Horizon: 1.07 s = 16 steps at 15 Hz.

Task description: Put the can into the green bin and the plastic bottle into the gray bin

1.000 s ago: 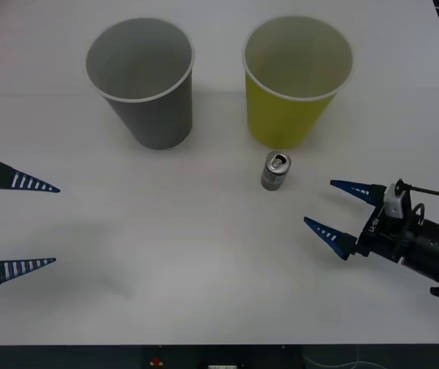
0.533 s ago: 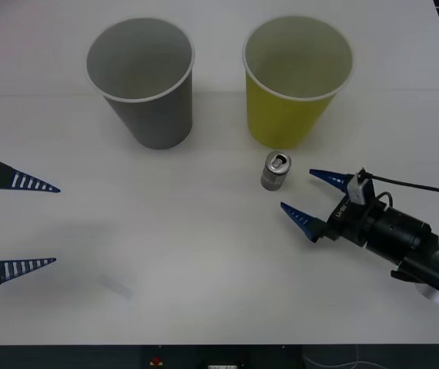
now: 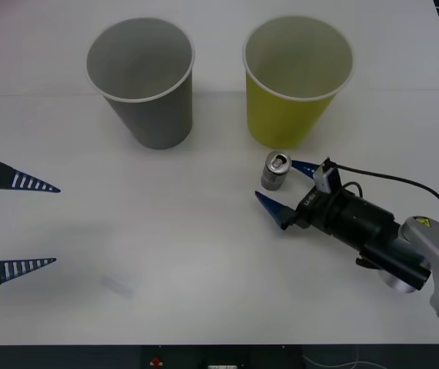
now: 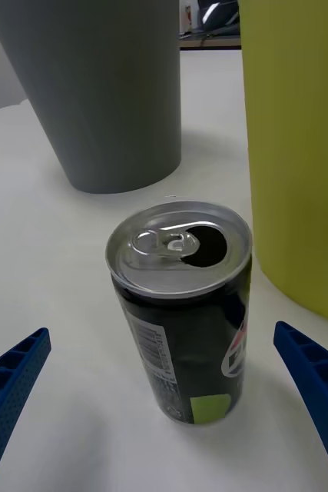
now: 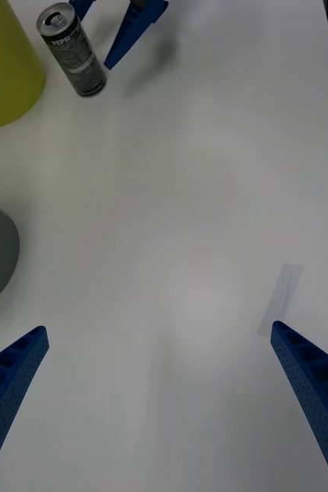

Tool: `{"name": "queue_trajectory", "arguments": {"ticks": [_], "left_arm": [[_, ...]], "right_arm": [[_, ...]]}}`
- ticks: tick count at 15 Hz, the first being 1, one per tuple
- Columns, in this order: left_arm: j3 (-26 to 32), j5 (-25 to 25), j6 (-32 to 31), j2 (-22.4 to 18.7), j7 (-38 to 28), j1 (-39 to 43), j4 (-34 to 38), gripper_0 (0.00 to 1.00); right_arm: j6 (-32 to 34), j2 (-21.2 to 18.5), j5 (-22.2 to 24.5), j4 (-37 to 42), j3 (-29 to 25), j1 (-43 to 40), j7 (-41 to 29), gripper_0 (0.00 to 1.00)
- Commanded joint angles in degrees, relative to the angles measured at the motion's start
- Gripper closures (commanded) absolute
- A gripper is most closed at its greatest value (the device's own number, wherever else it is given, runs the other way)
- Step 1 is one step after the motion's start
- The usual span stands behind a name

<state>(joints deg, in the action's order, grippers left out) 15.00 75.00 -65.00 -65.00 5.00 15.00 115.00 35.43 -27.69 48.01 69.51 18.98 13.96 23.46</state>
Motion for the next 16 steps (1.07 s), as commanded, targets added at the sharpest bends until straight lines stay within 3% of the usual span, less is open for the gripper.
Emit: {"name": "queue_trajectory", "arguments": {"ticks": [1,8,9,10,11,16], "left_arm": [[0.0,0.0,0.0,0.0,0.0,0.0,0.0,0.0],[0.0,0.0,0.0,0.0,0.0,0.0,0.0,0.0],[0.0,0.0,0.0,0.0,0.0,0.0,0.0,0.0],[0.0,0.0,0.0,0.0,0.0,0.0,0.0,0.0],[0.0,0.0,0.0,0.0,0.0,0.0,0.0,0.0],[0.0,0.0,0.0,0.0,0.0,0.0,0.0,0.0]], "right_arm": [[-2.91,0.97,0.07,0.02,1.49,1.25,0.0,0.0],[-6.69,2.29,2.35,0.02,2.55,2.57,0.09,0.03],[-6.6,2.2,2.35,0.02,2.46,2.65,0.27,0.5],[-6.6,2.2,2.35,0.02,2.55,2.65,0.27,0.87],[-6.6,2.2,2.35,0.02,2.55,2.65,0.27,0.99],[-6.25,2.29,2.35,0.02,2.46,2.74,0.27,1.0]]}}
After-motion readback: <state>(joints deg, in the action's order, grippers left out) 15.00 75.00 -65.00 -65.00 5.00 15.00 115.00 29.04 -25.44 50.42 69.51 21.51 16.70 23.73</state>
